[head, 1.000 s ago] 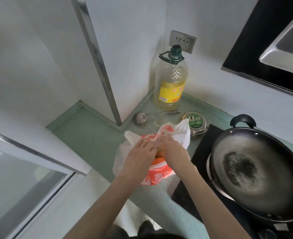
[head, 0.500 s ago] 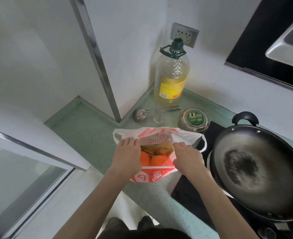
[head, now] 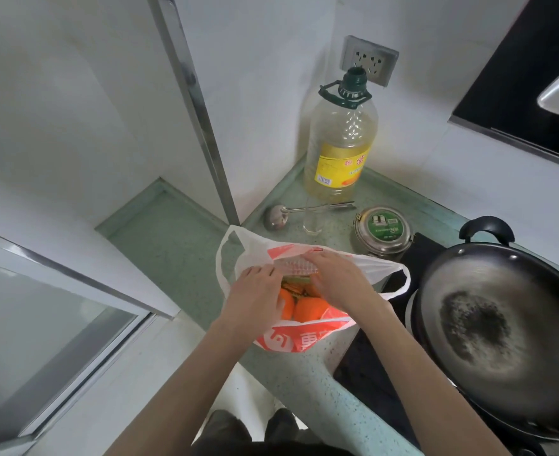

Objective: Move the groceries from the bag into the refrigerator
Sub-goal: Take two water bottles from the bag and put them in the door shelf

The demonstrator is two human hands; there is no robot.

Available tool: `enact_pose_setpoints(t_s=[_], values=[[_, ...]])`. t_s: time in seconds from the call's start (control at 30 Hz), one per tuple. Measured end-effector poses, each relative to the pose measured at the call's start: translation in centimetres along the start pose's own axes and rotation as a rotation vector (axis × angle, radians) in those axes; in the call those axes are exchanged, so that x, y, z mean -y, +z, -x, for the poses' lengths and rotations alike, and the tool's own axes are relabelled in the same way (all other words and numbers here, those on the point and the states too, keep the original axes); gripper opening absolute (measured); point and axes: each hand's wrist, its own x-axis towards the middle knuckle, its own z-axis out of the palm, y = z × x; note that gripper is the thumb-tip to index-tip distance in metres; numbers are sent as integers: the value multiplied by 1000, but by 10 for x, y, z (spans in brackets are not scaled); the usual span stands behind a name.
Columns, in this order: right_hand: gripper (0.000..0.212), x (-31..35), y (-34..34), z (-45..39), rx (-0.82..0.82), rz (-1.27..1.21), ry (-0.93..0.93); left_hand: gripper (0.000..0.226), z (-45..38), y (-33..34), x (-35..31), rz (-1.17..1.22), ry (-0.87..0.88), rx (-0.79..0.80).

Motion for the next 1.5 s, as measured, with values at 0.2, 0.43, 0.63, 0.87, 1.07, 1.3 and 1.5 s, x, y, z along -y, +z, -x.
enact_pose_setpoints(t_s=[0.2,0.43,0.63,0.87,1.07,1.3,1.5], values=[[43,-11,8,-49,101,136,-36,40,-31,16,3,55,-49,28],[57,-21,24,-72,183,223,-19,38,-47,7,27,44,-184,-1],[67,-27,39,-83,186,205,-40,24,-49,2,30,262,-203,-54],[62,-25,49,-86,90,318,-60,34,-36,-3,38,231,-204,-97],[56,-26,27,-55,15,391,-55,37,-26,-3,39,207,-196,-172],[67,-16,-12,1,-64,268,-26,34,-18,-13,25,324,-273,-201],[65,-3,-21,41,-123,-214,27,68,-12,-30,-6,744,-440,-260]])
